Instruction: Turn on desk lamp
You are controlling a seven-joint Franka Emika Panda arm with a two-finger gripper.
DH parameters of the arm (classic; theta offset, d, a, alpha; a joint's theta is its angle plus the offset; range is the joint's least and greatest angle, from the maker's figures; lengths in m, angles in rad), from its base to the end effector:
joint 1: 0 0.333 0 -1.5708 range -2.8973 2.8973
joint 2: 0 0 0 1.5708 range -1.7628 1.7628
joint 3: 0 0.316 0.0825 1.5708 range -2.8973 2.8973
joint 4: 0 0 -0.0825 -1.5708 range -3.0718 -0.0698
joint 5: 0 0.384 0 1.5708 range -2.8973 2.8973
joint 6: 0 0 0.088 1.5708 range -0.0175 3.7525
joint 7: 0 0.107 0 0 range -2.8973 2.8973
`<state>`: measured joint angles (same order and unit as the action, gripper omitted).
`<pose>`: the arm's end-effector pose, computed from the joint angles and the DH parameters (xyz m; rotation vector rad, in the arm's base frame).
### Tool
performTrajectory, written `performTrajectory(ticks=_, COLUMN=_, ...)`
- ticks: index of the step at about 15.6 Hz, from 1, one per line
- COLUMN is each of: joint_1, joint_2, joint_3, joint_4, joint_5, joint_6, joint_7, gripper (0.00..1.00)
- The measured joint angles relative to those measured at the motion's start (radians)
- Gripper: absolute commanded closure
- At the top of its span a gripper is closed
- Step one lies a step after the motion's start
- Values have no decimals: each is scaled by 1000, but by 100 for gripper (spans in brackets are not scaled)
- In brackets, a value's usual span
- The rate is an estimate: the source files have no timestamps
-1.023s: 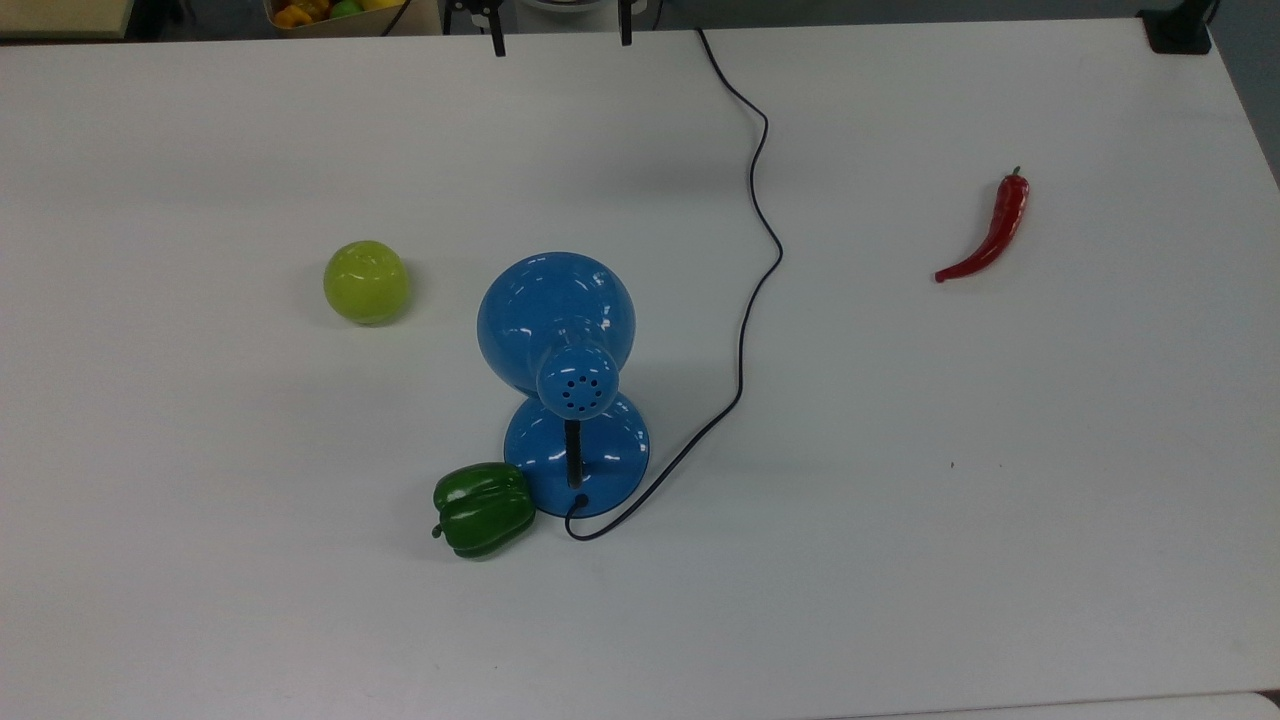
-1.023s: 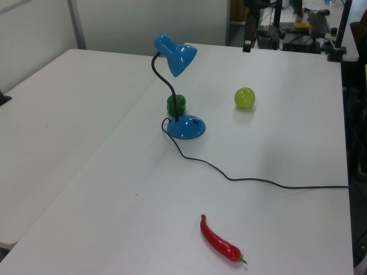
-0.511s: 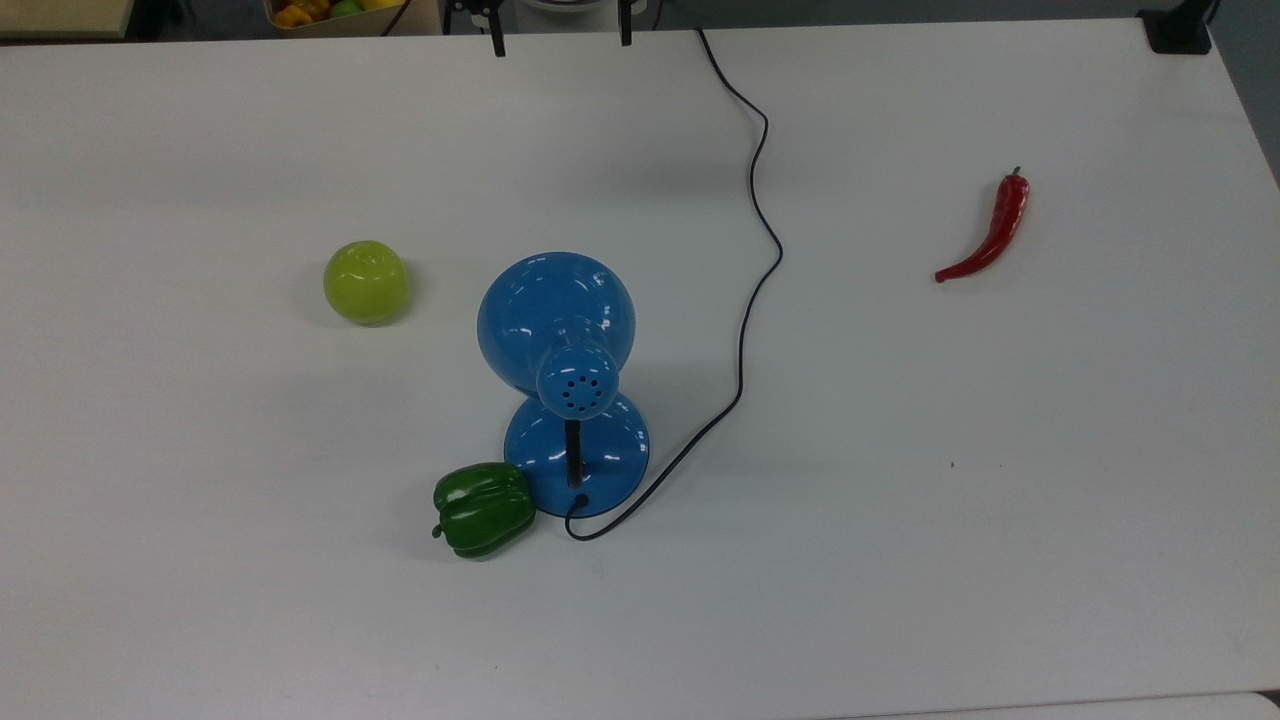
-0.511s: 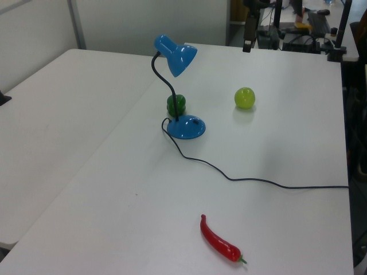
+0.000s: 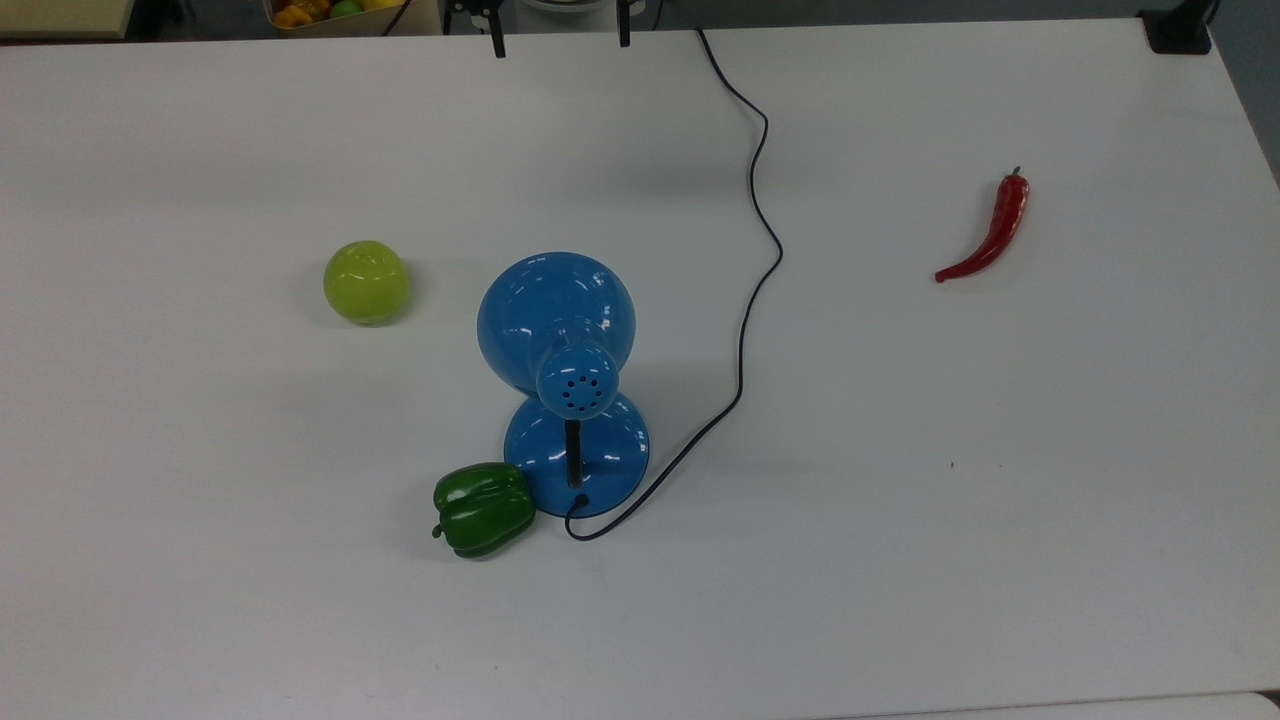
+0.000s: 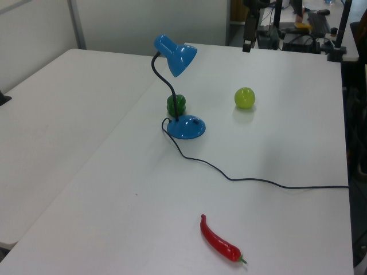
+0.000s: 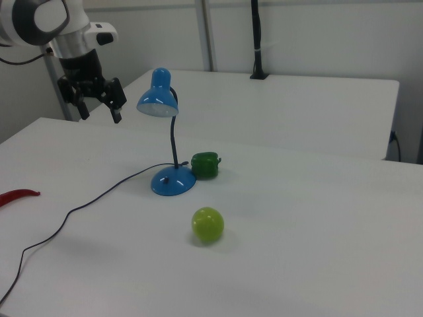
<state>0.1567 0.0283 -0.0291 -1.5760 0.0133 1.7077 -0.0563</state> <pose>0.5717 0.0748 0.6188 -3.1083 -0.2849 -0.1607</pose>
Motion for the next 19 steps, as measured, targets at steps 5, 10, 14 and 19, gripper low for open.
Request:
performTrajectory(ticks=5, joint_1=0, joint_2=2, joint_3=0, joint_4=0, joint_5=8, joint_6=3, joint_7=-21, gripper=100)
performTrajectory(ticks=10, joint_1=0, joint_2=10, joint_3=0, joint_4=-11, joint_5=13, joint_6=3, joint_7=-25, gripper=100)
performTrajectory(ticks=14, joint_1=-1, joint_2=17, joint_3=0, joint_4=-51, joint_5=13, joint_6=43, joint_7=-27, gripper=100)
performTrajectory(ticks=19, joint_1=-23, joint_2=27, joint_3=0, joint_4=-165, joint_5=13, joint_6=199, joint_7=-34, gripper=100)
